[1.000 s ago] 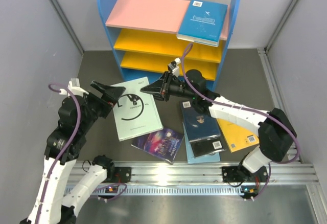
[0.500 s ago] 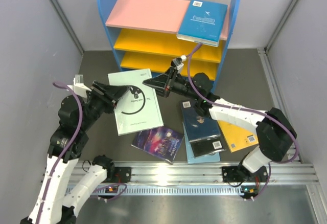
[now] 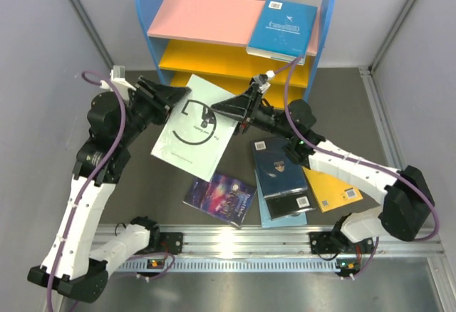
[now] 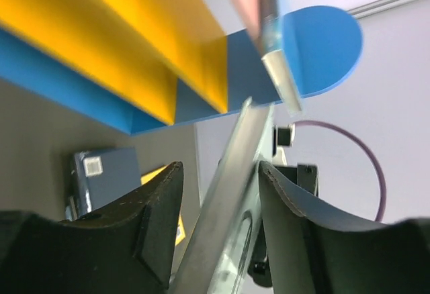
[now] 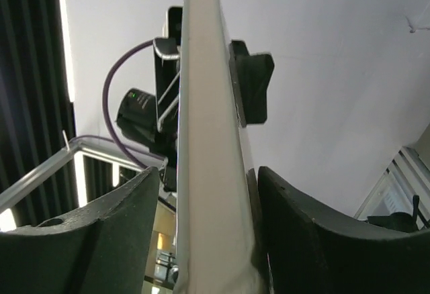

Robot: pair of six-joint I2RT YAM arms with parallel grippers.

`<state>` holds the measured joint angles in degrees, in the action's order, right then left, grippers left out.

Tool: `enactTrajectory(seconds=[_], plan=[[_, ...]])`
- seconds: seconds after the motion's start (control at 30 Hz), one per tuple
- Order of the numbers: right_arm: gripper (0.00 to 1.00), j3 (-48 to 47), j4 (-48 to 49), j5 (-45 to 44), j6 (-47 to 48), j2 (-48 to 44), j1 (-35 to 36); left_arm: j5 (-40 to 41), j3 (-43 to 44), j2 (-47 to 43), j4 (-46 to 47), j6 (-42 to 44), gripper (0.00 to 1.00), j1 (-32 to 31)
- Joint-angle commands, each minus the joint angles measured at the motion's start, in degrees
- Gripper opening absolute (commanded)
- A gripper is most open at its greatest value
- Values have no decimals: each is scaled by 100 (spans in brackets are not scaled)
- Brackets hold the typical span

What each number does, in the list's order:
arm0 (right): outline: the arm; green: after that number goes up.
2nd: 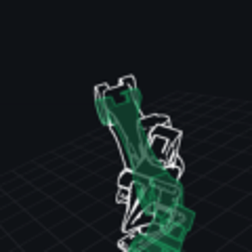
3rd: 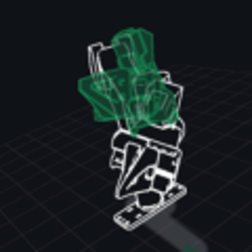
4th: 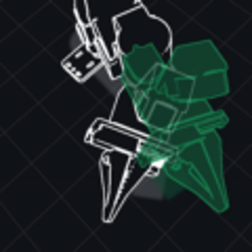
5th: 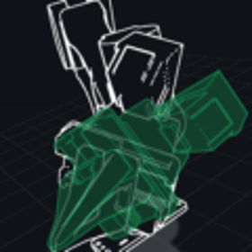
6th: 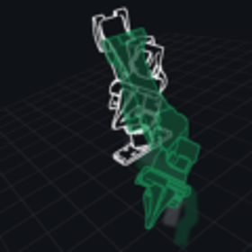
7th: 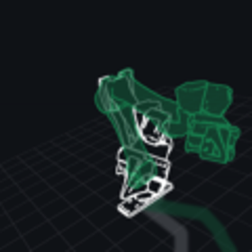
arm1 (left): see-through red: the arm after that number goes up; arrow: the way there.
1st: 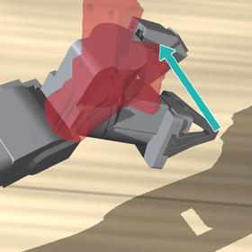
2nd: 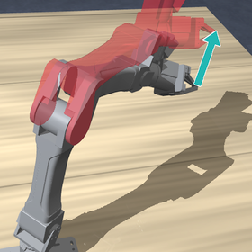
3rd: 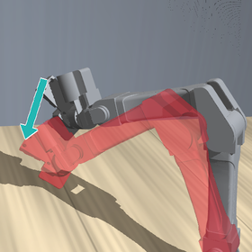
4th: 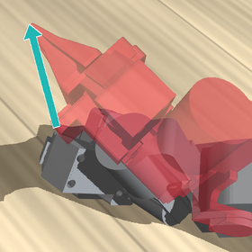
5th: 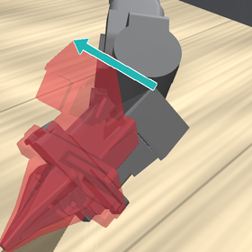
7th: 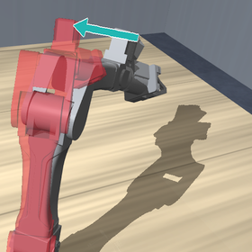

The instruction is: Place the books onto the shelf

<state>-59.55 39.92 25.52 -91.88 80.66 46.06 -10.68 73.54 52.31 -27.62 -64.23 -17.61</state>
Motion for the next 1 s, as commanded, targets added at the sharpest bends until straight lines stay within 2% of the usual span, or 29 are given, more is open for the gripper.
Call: enactTrajectory(seconds=[0.0, 0.17, 0.3, 0.33, 0.4, 0.43, 0.47, 0.53, 0.57, 0.6, 0.67, 0.73, 0.83, 0.9, 0.97], plan=[[62, -118, 130, 41, 214, -560, 69, -14, 538, 147, 740, 200, 0, -6], [63, -136, -326, -20, 416, -736, 61, -206, 627, 419, 1091, 200, 0, 3], [29, -179, -423, -91, 425, -719, -1, -628, 294, 429, 1512, 33, 0, 3], [12, -267, -433, -21, 434, -632, -10, -759, 110, 368, 1583, -2, 0, 3], [0, -407, -564, 32, 495, -535, -27, -927, -41, 297, 1715, 24, 0, 3], [0, -434, -564, 50, 513, -525, -27, -1032, -24, 288, 1524, 111, 0, 11], [0, -435, -573, 50, 521, -517, -27, -1068, 11, 297, 1401, 356, 5, 12], [0, -400, -591, 58, 521, -569, -45, -1077, 160, 271, 858, 629, 25, 90], [0, -382, -617, 85, 522, -595, -80, -1068, 187, 201, 707, 857, 52, 143], [0, -286, -617, 111, 513, -639, -115, -1085, 222, 174, 592, 955, 62, 248], [0, -119, -608, 146, 469, -823, -263, -1330, 275, 104, 425, 1113, 70, 389], [0, 215, -495, 138, 373, -1060, -387, -1655, 267, 121, 424, 1149, 70, 547], [0, 505, -284, 146, 197, -1271, -607, -2481, 144, 270, 581, 1149, 65, 583], [0, 558, -257, 146, 170, -1342, -713, -3068, 38, 349, 731, 1070, 57, 592], [0, 541, -248, 146, 187, -1395, -748, -3448, -146, 385, 941, 931, 55, 592]])
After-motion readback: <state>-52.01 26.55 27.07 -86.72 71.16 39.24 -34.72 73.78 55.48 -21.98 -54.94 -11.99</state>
